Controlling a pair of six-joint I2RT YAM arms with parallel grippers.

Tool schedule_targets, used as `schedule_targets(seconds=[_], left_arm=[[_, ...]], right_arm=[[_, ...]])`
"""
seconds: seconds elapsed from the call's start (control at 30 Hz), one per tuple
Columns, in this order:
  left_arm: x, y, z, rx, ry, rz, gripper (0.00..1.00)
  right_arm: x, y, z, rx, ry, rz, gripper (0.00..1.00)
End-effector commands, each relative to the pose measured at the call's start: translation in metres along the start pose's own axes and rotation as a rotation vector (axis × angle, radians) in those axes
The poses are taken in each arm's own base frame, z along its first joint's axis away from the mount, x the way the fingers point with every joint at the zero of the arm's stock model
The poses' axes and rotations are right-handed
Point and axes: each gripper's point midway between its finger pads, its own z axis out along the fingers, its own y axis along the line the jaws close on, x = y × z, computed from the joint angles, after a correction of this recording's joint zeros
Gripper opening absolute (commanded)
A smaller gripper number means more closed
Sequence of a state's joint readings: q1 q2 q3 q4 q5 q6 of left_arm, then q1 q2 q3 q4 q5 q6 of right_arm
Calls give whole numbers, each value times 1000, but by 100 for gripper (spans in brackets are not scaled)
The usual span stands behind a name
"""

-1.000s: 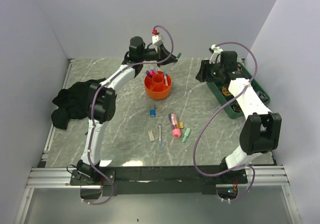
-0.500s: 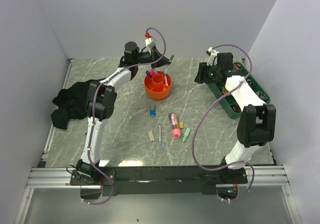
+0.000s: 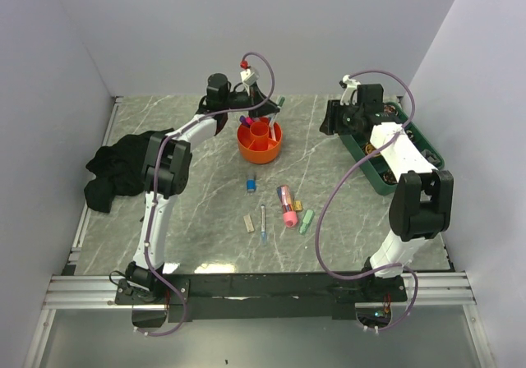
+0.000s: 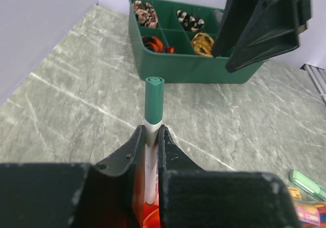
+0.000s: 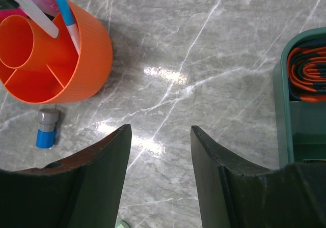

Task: Sort the stationery into containers
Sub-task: Place the pen at the center of the board, then pick up the pen from the center of the board.

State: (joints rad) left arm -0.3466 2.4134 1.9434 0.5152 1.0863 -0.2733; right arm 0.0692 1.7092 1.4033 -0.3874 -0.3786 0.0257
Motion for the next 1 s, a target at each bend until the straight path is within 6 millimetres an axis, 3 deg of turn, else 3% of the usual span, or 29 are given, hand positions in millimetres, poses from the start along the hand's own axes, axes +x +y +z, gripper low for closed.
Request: schedule_targets(seconds=[0.0,0.1,0.3,0.4,0.5,0.53,0.6,0.63,0.67,0.7,0.73,0.77,0.8,0.83,0.87,0.9,0.97], left_arm=[[16,4,0,-20,26,1,13],[20,6,-1,-31,36,1,16],[16,6,-4,-47,44,40,34],[1,2,-6,-55,31,82,42],[-28,-6,-7,-60,3,142,45],[-48,-14,-9,-60,-14,174,46],[-70,-23,-12,-68,-30,214,48],[-97,-37,-17,-68,-52,256,49],[-107,-45,-20,-74,-54,267,50],[-119,-52,-24,-80,-59,299,51],[-145,-72,-32,-86,-76,344,52],[-156,-81,-38,-97,-78,365,53],[-160,-84,-46,-131,-57,385,54],[-178,-102,-60,-156,-61,418,54],[-182,-108,-69,-184,-52,425,55],[-177,-107,-82,-249,-13,412,57],[-173,-124,-114,-340,25,403,59]], right_arm=[[-13,-2,1,3,-34,-12,58],[-12,-1,2,-1,-32,-9,58],[-13,0,3,-8,-33,-4,58],[-15,1,1,-13,-36,-7,58],[-17,6,-4,-29,-39,-23,58],[-16,13,-5,-56,-35,-33,59],[-15,21,-11,-90,-28,-99,61],[-10,28,-15,-117,-12,-126,61],[-6,48,-16,-189,2,-172,61],[-3,56,-17,-219,8,-255,61],[7,65,-20,-255,41,-292,61],[14,93,-23,-336,56,-366,61],[19,104,-24,-380,57,-489,61],[31,120,-31,-429,86,-558,61],[45,149,-35,-510,100,-656,61],[55,163,-37,-566,93,-800,61],[82,183,-46,-653,139,-941,61]])
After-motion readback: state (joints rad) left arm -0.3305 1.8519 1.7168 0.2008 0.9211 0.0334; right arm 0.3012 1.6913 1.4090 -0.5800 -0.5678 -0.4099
